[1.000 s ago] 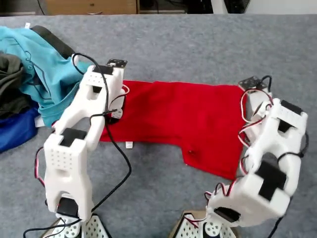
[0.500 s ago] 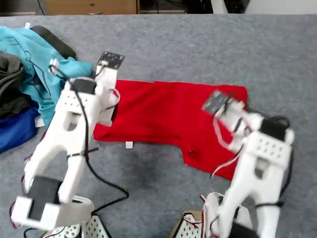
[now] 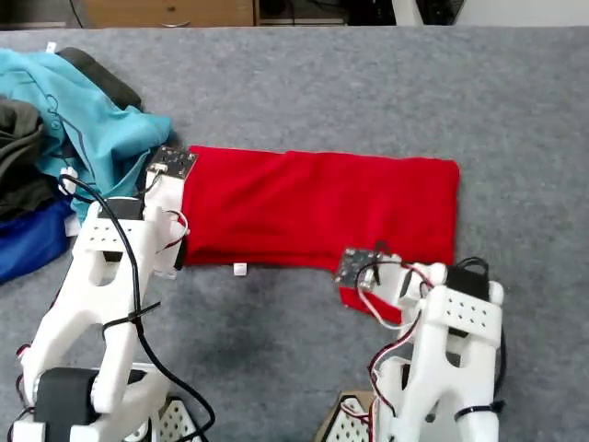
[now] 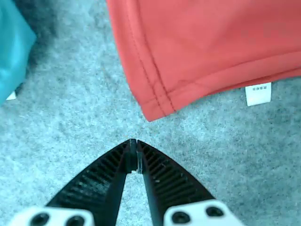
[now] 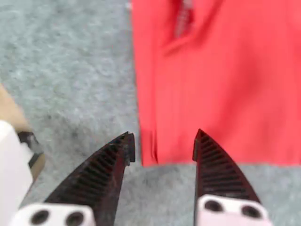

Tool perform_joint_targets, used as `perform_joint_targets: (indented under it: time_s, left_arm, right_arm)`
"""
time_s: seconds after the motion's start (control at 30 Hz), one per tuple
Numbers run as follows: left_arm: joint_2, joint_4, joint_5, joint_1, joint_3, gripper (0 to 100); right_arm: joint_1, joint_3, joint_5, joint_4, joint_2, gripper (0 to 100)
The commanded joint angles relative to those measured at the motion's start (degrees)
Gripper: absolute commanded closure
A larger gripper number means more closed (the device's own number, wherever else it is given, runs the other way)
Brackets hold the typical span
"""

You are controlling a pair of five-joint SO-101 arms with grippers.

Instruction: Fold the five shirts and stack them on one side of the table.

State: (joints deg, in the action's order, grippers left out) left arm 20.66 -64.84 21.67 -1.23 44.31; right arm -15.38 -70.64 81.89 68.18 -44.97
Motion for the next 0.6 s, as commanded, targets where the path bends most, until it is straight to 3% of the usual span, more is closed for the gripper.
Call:
perform_joint_targets:
  time_s: [0.0, 0.17, 0.4, 0.57]
  left_arm:
    - [1.89, 0.35, 0.35, -0.44, -0.09, 98]
    - [1.98, 0.35, 0.35, -0.7, 1.49, 98]
    - [2.42, 0.79, 0.44, -0.88, 5.71, 98]
    - [2.42, 0.79, 0.44, -0.88, 5.63, 98]
  right_arm:
    - [2.24, -3.38, 0.53, -5.8, -0.92, 78.9]
    - [1.89, -7.96, 1.23, -12.66, 3.74, 78.9]
    - [-2.42, -2.86, 1.41, -15.74, 12.7, 79.7]
    - [-3.03, 0.75, 1.14, -16.0, 17.01, 95.2]
